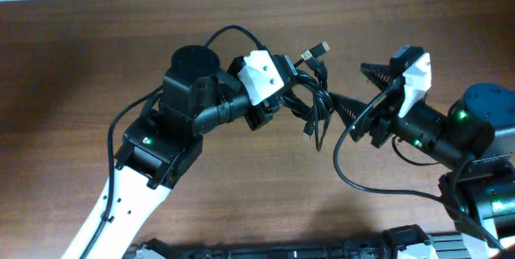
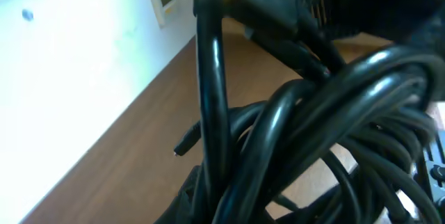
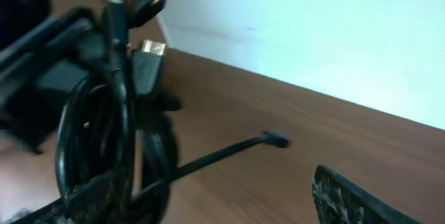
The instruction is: Untangle cables
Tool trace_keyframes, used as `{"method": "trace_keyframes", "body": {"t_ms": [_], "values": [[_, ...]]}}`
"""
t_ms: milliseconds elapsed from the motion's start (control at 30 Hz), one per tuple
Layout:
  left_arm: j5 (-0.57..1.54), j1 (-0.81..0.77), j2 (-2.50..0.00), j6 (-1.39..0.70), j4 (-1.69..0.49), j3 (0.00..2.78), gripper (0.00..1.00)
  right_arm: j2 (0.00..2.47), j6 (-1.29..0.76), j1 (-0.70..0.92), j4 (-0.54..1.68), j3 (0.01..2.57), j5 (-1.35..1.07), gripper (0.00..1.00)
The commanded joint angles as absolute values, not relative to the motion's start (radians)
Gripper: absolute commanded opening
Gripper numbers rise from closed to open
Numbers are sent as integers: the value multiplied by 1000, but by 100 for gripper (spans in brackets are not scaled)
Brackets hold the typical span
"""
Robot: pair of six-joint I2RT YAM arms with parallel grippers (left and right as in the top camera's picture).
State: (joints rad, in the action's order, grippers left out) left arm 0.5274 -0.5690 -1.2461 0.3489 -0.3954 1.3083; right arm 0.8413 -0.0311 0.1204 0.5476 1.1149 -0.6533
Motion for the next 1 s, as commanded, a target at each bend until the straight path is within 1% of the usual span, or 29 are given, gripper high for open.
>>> {"method": "trace_keyframes", "body": {"t_ms": [0,100,200,300,367,633,767,867,967], "values": [[561,-567,-1242,372,-341,1318,0,833,-42,117,545,1130,-849,81],[557,-567,-1250,371,-314,1318,0,833,-42,117,546,1130,-915,81],[508,-567,-1266,288,-267,1318,0,833,-41,117,547,1130,-963,80],[505,-567,-1287,207,-221,1318,0,833,-38,117,567,1129,-965,80],[505,-567,-1295,175,-208,1318,0,833,-38,117,577,1129,-965,76],[500,-567,-1299,138,-195,1318,0,833,-31,117,587,1129,-938,75],[369,-567,-1299,21,-200,1318,0,833,-32,117,603,1129,-816,76],[168,-567,-1299,-143,-236,1318,0,833,-36,117,632,1129,-731,73],[67,-567,-1299,-281,-256,1318,0,833,-39,117,645,1129,-720,73]]}}
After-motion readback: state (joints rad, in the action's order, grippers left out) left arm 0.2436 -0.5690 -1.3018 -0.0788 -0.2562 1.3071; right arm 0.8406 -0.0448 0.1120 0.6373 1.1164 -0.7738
